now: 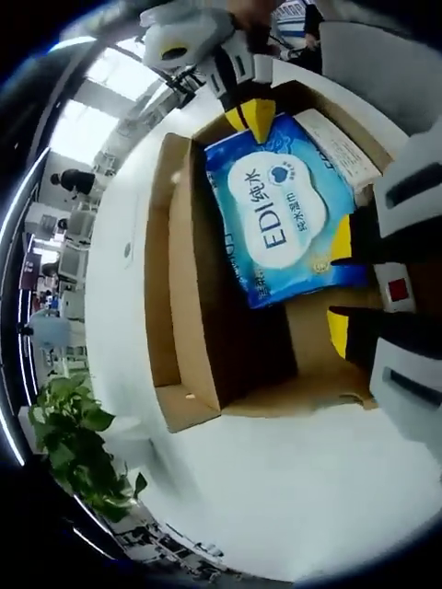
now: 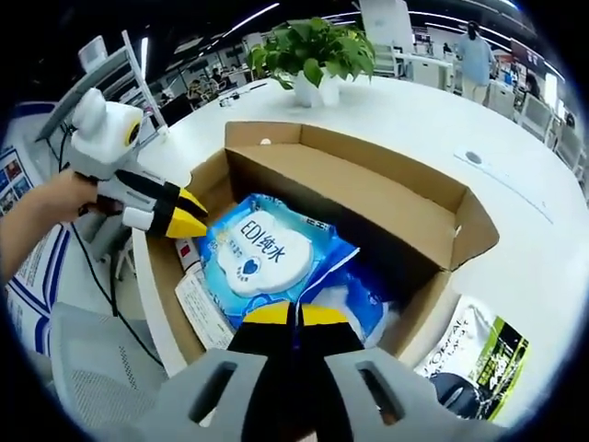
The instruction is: Operate the shoe box by opening the lid, removing the specified soft item, and placing it in the target area until the item is outside and the box remains undamaged.
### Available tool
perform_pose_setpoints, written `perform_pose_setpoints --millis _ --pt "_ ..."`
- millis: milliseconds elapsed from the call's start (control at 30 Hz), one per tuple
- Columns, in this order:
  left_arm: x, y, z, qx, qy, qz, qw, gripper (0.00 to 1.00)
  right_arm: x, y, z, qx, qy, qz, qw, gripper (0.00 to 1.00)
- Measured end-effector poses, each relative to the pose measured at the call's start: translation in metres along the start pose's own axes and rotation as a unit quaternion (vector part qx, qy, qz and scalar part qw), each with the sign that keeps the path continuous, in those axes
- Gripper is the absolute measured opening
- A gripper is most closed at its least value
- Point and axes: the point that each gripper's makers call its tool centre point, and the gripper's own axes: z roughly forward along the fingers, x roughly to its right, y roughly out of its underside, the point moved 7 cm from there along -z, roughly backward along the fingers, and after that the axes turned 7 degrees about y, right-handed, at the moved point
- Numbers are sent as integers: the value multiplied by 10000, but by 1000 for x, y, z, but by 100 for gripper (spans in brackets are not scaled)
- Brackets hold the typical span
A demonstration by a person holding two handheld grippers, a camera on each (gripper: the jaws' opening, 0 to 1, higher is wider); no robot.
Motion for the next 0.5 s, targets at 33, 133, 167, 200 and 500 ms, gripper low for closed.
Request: perform_pose_setpoints --millis 33,133,167,200,500 --pt "-2 -1 2 -25 -42 47 10000 17 0 0 0 -3 1 7 10000 0" --pt "-2 0 7 -128 -68 79 9999 15 0 1 1 -18 17 -2 10000 0" --pt "-1 1 8 -155 -38 47 9999 15 1 2 1 -39 36 1 10000 0" --pt "-1 3 10 -217 -22 -9 9998 14 1 2 1 -51 44 1 10000 0" --pt "0 5 14 -344 65 21 9994 5 2 4 2 -68 79 7 9999 0"
